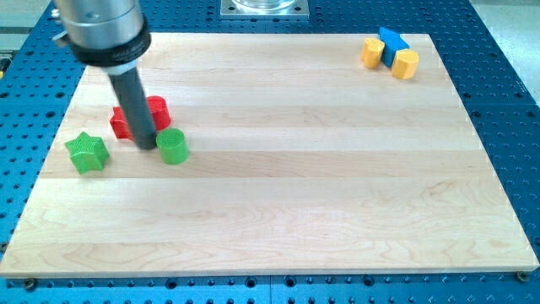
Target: Move the red star to the top center of the board
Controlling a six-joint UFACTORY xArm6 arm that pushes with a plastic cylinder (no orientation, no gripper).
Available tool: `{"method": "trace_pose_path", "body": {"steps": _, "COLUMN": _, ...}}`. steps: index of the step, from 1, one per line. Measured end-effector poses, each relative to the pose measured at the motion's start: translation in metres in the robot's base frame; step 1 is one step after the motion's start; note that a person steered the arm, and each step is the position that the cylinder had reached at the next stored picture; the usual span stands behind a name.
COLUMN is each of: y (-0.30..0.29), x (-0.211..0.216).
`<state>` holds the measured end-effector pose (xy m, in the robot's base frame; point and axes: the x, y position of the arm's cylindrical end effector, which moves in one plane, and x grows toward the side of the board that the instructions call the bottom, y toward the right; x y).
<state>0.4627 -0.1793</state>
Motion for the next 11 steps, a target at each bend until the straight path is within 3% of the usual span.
{"method": "trace_pose_path", "body": {"steps": 1, "y": -0.022, "x": 0.005}}
{"method": "trace_pose_path", "body": {"steps": 2, "y": -0.028, "x": -0.037}}
{"method": "trace_pose_path", "body": {"steps": 3, "y": -0.004, "x": -0.055}}
{"method": "trace_pose_path", "body": {"steps": 4, "y": 0.05, "x": -0.095}}
{"method": "trace_pose_path", "body": {"steps": 5, "y": 0.067, "x": -0.139}}
{"method": "trace_pose_path", "body": {"steps": 6, "y": 0.035, "x": -0.084}}
{"method": "trace_pose_path", "body": {"steps": 7, "y": 0.0, "x": -0.114}}
{"method": "trace_pose_path", "body": {"steps": 8, "y": 0.046, "x": -0.158}}
{"method": "trace_pose_path", "body": {"steps": 9, "y": 0.064, "x": -0.17}}
{"method": "trace_pose_path", "body": {"steps": 10, "y": 0.03, "x": -0.178}}
{"method": "trace_pose_path", "body": {"steps": 11, "y": 0.108, "x": -0.205}}
